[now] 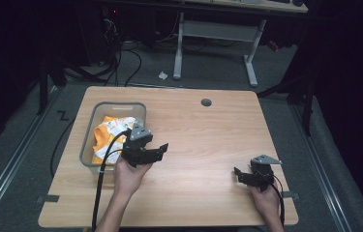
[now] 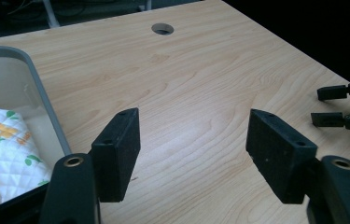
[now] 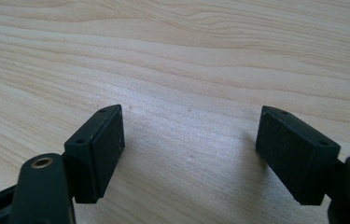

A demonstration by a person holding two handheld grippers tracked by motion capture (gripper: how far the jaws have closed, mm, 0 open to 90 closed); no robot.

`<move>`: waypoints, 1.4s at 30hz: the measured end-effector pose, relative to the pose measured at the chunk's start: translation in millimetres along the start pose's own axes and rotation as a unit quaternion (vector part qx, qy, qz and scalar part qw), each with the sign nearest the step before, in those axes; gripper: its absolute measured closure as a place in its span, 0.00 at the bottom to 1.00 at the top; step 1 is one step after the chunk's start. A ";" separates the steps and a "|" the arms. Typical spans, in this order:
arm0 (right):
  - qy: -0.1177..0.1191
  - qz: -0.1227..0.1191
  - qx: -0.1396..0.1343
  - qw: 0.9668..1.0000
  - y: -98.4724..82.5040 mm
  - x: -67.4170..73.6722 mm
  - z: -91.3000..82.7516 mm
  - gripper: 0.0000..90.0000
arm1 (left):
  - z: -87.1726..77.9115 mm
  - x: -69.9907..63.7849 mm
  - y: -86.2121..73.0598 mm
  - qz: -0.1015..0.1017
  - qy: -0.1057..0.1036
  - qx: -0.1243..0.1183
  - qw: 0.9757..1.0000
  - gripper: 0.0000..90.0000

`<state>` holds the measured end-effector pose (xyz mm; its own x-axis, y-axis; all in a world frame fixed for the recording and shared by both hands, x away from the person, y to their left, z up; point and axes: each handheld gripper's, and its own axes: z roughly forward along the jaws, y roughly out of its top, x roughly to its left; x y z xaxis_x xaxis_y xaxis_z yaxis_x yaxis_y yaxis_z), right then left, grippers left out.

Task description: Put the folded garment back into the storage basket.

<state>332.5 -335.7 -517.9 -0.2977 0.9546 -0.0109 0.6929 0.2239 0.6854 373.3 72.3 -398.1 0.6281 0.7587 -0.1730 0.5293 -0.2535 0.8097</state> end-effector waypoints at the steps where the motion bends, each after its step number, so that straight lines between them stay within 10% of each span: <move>1: 0.000 0.000 0.000 1.000 0.0 0.0 0.0 0.26 | 0.4 -0.6 0.4 0.000 -0.001 0.000 1.000 0.40; 42: 0.000 0.000 0.001 1.000 0.1 0.0 -0.1 0.26 | 33.4 -30.8 -2.5 0.008 -0.052 0.000 0.999 0.40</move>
<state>332.5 -335.7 -517.8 -0.2980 0.9545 -0.0110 0.6939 0.2245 0.6842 371.6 29.6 -413.5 0.6927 0.6879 -0.2170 0.5180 -0.2651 0.8132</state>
